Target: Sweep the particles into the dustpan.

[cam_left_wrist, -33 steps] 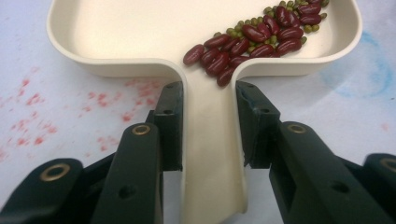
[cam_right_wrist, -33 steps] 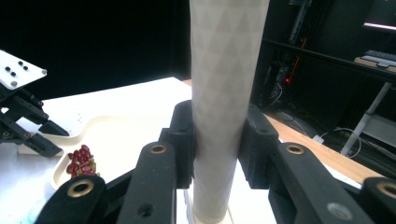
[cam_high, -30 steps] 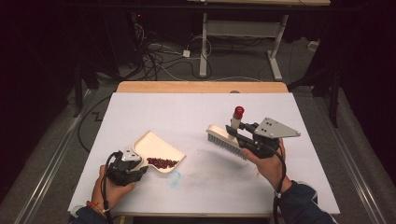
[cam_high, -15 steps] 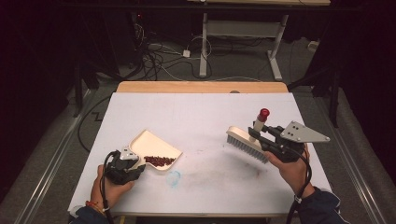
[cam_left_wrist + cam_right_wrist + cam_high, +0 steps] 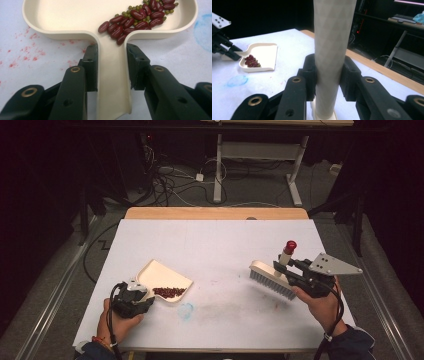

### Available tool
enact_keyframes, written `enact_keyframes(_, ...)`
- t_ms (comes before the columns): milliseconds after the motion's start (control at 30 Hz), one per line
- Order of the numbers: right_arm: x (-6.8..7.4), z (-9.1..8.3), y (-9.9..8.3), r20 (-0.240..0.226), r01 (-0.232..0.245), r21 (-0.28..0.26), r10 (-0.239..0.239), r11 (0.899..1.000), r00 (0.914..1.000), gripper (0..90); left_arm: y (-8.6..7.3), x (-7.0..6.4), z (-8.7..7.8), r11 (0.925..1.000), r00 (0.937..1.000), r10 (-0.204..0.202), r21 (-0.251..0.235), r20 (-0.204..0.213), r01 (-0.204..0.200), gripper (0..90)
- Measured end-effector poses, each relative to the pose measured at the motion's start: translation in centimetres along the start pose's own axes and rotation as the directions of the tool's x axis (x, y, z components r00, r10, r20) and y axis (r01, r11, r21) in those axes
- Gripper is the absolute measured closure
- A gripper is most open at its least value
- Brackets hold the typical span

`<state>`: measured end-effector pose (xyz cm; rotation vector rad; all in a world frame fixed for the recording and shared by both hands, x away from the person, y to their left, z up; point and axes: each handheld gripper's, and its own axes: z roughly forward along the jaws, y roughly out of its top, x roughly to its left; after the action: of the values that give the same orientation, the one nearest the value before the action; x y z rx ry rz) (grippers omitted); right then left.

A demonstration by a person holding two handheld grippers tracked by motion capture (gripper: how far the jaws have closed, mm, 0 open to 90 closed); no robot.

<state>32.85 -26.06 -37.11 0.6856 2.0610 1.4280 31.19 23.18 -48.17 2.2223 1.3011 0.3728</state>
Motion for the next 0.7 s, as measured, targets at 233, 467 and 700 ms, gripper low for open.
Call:
enact_keyframes(233,-0.5,-1.4,-0.3,-0.064,-0.004,0.036,0.006,0.999,0.9979,70.0,0.5,-0.2,0.4,0.9982,0.998,-0.06,-0.007,-0.021,0.059,63.7)
enact_keyframes(467,-0.7,-2.8,-0.5,-0.138,-0.002,0.064,0.011,0.998,0.9904,70.0,1.2,-0.2,0.9,0.9936,0.993,-0.112,-0.017,-0.038,0.112,63.6)
enact_keyframes(700,-0.5,-3.0,-0.9,-0.229,0.011,0.124,0.018,0.992,0.9733,70.0,1.8,-0.1,1.4,0.9869,0.9853,-0.159,-0.033,-0.062,0.158,63.6)
